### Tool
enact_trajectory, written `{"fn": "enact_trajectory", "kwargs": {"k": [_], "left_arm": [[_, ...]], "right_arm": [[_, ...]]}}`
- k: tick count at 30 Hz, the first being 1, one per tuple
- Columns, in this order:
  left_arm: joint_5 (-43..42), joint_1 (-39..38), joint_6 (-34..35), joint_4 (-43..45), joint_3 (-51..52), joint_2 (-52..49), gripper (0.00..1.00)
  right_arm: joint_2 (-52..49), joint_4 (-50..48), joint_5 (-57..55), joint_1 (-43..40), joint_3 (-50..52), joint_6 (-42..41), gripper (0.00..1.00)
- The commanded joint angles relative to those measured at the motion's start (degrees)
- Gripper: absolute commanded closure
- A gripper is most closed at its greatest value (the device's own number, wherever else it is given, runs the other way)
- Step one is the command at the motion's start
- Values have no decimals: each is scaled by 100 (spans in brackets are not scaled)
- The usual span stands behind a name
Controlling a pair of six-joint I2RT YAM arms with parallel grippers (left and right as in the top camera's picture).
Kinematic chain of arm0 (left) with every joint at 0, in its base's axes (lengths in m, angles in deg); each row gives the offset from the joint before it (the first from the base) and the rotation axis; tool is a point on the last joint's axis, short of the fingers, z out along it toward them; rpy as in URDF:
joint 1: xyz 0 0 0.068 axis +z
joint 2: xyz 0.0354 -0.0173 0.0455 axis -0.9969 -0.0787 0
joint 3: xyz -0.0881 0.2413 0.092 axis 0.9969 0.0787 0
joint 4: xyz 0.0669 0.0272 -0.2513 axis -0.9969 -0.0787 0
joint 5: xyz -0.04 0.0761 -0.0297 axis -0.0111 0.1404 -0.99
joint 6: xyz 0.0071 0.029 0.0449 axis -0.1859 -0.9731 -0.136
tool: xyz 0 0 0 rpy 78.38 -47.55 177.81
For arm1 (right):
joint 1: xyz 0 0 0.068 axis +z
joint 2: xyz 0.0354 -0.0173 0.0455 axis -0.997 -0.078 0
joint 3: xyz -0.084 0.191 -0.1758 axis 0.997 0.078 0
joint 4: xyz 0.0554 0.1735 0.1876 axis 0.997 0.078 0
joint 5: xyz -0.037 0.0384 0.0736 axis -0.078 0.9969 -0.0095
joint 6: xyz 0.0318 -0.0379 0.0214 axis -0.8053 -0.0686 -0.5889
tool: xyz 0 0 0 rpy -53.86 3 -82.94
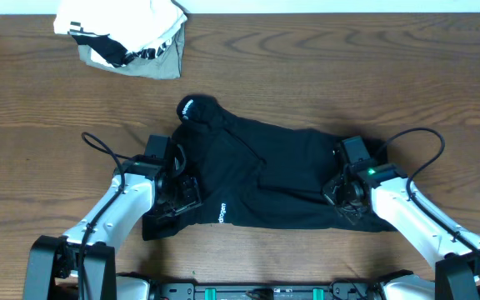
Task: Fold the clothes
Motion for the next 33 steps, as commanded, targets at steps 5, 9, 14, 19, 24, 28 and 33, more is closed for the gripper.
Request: {"fn": "enact_trajectory", "kwargs": {"k": [5, 9, 14, 19, 24, 28, 33], "left_arm": [[483, 74, -120, -87, 170, -177, 30], [483, 74, -120, -85, 170, -177, 30], [485, 74, -120, -83, 170, -177, 30], [485, 74, -120, -81, 170, -177, 30], [483, 74, -120, -85, 170, -177, 30], [485, 74, -120, -85, 170, -177, 30], [483, 74, -120, -109, 168, -175, 30]], "right_arm": [[35, -254, -802, -195, -109, 457, 99], [35, -656, -925, -197, -109, 796, 99], [35, -1440, -942, -197, -109, 1878, 94], [35, -1882, -1390, -223, -120, 2691, 98], [37, -1617, -1198, -378, -297, 2693, 27], [68, -970, -1333, -516, -590, 2653, 18], [166, 249, -1362, -778, -1099, 2452, 18]]}}
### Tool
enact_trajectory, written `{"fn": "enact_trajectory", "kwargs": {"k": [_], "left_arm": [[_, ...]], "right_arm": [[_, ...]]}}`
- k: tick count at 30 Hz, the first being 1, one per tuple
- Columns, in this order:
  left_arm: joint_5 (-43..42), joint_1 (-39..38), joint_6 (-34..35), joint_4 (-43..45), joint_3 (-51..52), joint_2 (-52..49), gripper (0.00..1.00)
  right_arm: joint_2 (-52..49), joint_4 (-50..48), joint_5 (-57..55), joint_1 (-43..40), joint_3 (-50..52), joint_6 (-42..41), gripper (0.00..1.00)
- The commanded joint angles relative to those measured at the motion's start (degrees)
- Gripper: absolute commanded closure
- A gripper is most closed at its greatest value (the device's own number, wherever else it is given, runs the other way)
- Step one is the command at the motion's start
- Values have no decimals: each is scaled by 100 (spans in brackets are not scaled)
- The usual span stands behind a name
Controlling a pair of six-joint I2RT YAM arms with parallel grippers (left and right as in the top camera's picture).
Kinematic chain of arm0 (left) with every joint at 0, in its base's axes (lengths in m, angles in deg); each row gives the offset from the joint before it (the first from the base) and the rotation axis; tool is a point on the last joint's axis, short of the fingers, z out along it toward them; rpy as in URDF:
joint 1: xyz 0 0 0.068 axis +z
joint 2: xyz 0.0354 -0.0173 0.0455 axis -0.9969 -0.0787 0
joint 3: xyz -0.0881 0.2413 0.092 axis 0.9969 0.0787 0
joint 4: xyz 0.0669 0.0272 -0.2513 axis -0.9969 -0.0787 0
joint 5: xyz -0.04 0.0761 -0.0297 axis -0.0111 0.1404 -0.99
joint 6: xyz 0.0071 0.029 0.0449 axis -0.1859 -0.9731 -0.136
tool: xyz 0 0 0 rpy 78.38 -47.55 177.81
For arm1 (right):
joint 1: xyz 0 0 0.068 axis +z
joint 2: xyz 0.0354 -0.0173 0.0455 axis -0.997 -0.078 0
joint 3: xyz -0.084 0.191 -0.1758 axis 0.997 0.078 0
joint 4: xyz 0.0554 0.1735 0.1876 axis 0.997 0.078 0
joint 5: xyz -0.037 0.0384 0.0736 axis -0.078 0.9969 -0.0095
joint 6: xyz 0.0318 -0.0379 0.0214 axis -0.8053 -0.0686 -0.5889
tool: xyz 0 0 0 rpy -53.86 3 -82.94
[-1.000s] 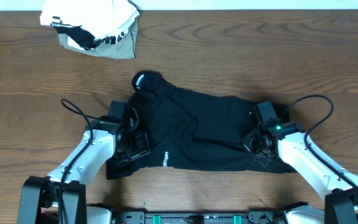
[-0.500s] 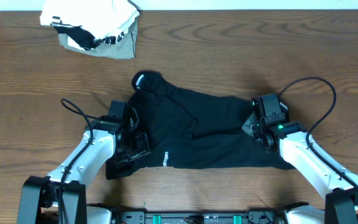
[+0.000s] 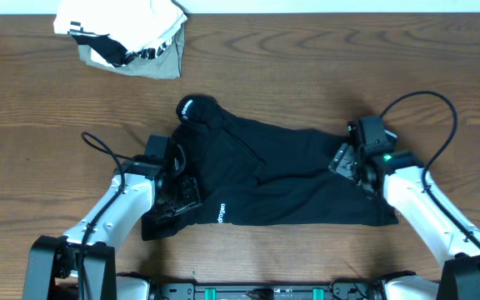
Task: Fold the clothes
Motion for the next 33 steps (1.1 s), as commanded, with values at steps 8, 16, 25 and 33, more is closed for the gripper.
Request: {"fn": "enact_trajectory", "kwargs": {"k": [8, 16, 25, 33], "left_arm": [[417, 42, -306, -459, 46, 229, 37], [1069, -4, -28, -857, -59, 1436, 39], [-457, -245, -160, -870, -63, 1934, 45], [-455, -1058, 28, -254, -63, 1674, 81]], "right_arm": [[131, 1329, 149, -387, -245, -238, 43], [127, 1292, 798, -376, -72, -105, 77], [127, 1154, 1696, -114, 13, 577, 95], [85, 859, 1698, 310, 20, 573, 92]]}}
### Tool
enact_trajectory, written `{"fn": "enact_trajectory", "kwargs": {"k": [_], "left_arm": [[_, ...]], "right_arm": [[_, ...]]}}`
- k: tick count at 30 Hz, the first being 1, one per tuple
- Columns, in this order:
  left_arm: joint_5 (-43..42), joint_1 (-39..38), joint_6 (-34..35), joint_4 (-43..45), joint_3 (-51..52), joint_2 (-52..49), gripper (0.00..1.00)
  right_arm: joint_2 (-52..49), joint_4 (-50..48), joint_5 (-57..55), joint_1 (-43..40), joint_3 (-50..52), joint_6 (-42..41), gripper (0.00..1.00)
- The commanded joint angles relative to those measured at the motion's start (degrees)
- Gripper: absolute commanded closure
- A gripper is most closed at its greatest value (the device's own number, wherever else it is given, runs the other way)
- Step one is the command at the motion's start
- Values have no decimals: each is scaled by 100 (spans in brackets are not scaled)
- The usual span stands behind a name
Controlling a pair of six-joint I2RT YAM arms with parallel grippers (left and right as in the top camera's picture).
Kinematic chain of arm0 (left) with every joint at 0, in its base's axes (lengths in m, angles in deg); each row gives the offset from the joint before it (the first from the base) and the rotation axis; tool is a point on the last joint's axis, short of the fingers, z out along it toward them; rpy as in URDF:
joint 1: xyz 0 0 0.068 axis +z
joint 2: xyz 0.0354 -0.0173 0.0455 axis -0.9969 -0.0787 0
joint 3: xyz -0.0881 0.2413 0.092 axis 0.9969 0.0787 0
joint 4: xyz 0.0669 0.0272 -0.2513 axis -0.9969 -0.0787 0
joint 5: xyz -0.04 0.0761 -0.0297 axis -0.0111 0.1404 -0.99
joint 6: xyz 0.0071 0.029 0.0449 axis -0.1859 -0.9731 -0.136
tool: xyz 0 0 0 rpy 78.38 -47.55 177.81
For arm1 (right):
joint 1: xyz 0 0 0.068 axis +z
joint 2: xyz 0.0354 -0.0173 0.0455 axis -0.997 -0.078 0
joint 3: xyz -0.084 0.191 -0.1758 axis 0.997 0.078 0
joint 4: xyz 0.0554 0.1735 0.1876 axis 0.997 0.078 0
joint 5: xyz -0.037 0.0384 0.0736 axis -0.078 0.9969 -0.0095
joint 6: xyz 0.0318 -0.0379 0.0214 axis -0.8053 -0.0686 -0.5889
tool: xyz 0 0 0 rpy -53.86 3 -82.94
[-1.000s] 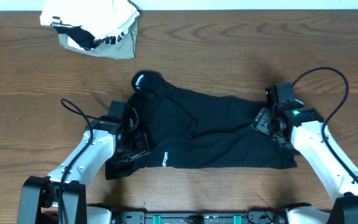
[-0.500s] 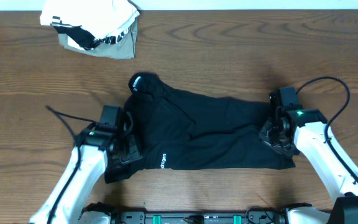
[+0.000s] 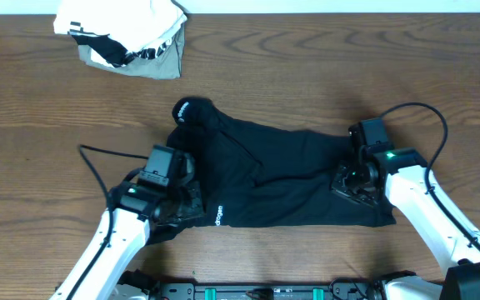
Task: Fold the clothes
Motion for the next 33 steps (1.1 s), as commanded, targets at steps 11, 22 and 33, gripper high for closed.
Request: {"fn": "enact_trajectory", "kwargs": {"k": [11, 22, 33], "left_arm": [[-144, -280, 216, 553, -72, -1469, 86], [221, 181, 299, 295, -72, -1746, 87], [323, 911, 35, -13, -72, -1746, 86]], "right_arm": [[-474, -4, 131, 280, 50, -28, 98], [-1231, 39, 339, 262, 50, -31, 98], [-1788, 81, 22, -109, 50, -26, 98]]}}
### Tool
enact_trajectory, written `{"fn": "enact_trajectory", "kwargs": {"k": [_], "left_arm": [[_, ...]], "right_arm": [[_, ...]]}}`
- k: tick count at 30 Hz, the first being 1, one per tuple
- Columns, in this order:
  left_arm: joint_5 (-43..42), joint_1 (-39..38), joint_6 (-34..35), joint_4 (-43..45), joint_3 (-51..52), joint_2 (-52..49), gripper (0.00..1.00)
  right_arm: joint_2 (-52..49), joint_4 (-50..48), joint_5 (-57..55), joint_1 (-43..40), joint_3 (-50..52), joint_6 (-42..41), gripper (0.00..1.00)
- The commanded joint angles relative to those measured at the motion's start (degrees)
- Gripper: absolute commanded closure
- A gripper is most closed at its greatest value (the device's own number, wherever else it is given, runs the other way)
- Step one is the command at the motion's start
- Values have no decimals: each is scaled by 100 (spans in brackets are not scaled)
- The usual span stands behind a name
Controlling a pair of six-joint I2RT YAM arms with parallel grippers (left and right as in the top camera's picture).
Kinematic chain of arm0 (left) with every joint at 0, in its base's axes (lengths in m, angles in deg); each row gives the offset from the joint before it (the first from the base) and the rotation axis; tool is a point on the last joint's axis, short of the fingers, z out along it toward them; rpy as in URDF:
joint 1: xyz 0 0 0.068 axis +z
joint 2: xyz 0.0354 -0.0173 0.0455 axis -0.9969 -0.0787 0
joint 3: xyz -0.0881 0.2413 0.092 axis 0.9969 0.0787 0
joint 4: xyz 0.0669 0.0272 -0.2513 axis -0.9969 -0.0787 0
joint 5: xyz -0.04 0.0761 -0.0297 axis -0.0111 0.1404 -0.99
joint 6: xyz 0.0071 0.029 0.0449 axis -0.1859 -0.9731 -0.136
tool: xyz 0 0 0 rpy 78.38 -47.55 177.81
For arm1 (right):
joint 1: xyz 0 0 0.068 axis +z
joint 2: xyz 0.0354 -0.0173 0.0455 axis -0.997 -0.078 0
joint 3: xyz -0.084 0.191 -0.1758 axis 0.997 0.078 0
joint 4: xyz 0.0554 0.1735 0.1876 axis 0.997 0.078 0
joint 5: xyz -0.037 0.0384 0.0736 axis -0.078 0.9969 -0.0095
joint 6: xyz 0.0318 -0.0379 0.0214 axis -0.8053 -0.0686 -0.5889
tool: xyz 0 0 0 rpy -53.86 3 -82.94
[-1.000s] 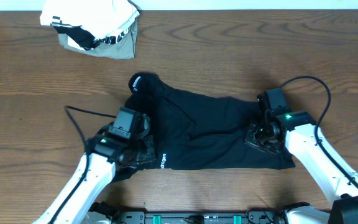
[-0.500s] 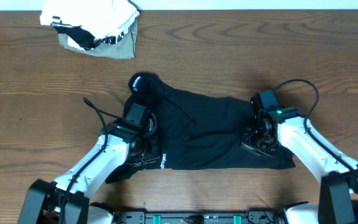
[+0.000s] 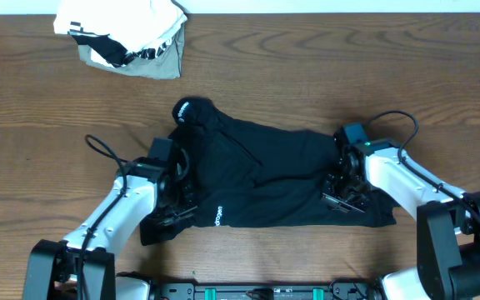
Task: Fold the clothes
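Note:
A black garment (image 3: 273, 175) lies spread and wrinkled across the middle of the table, with a bunched end carrying a small white logo (image 3: 183, 107) at its upper left. My left gripper (image 3: 172, 208) rests on the garment's lower left part, next to a line of white print (image 3: 219, 217). My right gripper (image 3: 340, 198) sits on the garment's right part, just inside its right edge. Both sets of fingers are dark against the black cloth, so their opening does not show.
A crumpled pile of white, black and olive clothes (image 3: 127, 37) lies at the far left of the wooden table (image 3: 40, 108). Black cables loop off both arms, one at the left (image 3: 98, 146) and one at the right (image 3: 394, 121).
My left arm has swung back so its gripper sits slightly lower and further left on the garment's left part. My right gripper has moved a little down and left over the right part.
At first both grippers sat on the garment's lower corners. Then my right gripper was higher, at the right edge, and afterwards lower again. My left gripper stayed put, then shifted inward, and now is back near the lower left. The garment's outline has changed little.

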Motion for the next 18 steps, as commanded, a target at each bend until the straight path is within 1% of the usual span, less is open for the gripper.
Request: {"fn": "enact_trajectory", "kwargs": {"k": [1, 9, 15, 18], "left_arm": [[138, 190, -210, -37, -70, -28, 86], [437, 662, -251, -39, -70, -33, 86], [474, 949, -297, -37, -70, -35, 86], [859, 1021, -289, -50, -70, -35, 86]], "right_arm": [[-341, -35, -404, -197, 136, -20, 98], [-345, -9, -553, -691, 136, 24, 99], [-345, 48, -595, -800, 136, 111, 99], [-345, 46, -658, -800, 136, 105, 98]]}}
